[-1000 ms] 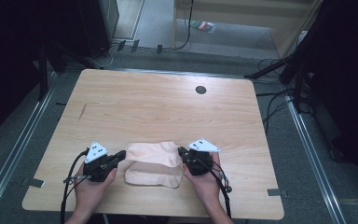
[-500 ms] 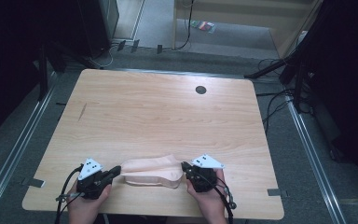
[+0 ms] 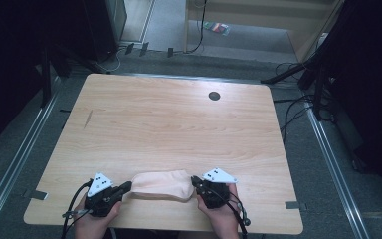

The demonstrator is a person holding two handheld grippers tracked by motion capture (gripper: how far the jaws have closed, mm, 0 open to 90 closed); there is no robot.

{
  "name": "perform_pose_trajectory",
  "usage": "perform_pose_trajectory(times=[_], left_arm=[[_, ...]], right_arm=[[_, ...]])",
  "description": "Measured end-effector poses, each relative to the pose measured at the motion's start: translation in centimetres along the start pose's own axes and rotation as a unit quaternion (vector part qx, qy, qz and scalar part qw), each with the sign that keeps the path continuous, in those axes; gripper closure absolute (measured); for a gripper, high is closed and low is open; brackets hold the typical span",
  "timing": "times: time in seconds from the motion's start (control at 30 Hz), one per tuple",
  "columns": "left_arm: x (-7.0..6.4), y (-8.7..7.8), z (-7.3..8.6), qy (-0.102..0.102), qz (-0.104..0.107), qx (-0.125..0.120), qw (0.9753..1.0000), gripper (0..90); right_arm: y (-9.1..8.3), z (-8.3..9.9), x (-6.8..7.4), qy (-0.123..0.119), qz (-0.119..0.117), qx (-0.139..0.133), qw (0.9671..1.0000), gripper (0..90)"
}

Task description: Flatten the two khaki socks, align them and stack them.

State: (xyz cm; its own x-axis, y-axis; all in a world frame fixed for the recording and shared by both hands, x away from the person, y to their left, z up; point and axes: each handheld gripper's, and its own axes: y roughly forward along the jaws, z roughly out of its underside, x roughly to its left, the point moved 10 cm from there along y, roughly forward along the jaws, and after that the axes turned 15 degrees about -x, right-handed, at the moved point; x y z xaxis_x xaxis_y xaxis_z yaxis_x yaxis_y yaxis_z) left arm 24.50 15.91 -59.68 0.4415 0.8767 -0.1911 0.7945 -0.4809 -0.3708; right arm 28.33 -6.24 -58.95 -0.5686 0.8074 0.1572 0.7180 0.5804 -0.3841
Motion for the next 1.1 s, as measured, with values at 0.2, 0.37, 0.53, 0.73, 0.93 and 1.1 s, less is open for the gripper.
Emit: perform_pose_trajectory(times=[0.2, 0.37, 0.53, 0.73, 0.93, 1.1], left_arm=[[-0.2, 0.2, 0.4, 0.016, 0.0, 0.011, 0.9998, 90.0], [-0.3, 0.4, 0.8, 0.018, 0.001, 0.018, 0.9997, 90.0], [-0.5, 0.6, 1.2, 0.024, 0.004, 0.029, 0.9993, 90.0], [-0.5, 0.8, 1.7, 0.04, 0.002, 0.038, 0.9985, 90.0], [-0.1, 0.7, 1.4, 0.031, -0.004, 0.024, 0.9992, 80.2], [0.7, 0.5, 0.6, 0.023, -0.01, -0.006, 0.9997, 65.2]], right_arm=[[0.2, 0.5, 0.1, 0.004, -0.003, 0.01, 0.9999, 89.5], [0.5, 0.9, 0.1, 0.002, -0.004, 0.018, 0.9998, 89.5], [0.5, 1.1, 0.0, 0.002, -0.002, 0.019, 0.9998, 89.4], [0.6, 1.4, -0.2, 0.007, 0.001, 0.024, 0.9997, 89.3], [0.8, 1.6, -0.2, 0.004, 0.002, 0.022, 0.9997, 87.9], [0.7, 1.4, -0.3, 0.008, 0.0, 0.013, 0.9999, 70.4]])
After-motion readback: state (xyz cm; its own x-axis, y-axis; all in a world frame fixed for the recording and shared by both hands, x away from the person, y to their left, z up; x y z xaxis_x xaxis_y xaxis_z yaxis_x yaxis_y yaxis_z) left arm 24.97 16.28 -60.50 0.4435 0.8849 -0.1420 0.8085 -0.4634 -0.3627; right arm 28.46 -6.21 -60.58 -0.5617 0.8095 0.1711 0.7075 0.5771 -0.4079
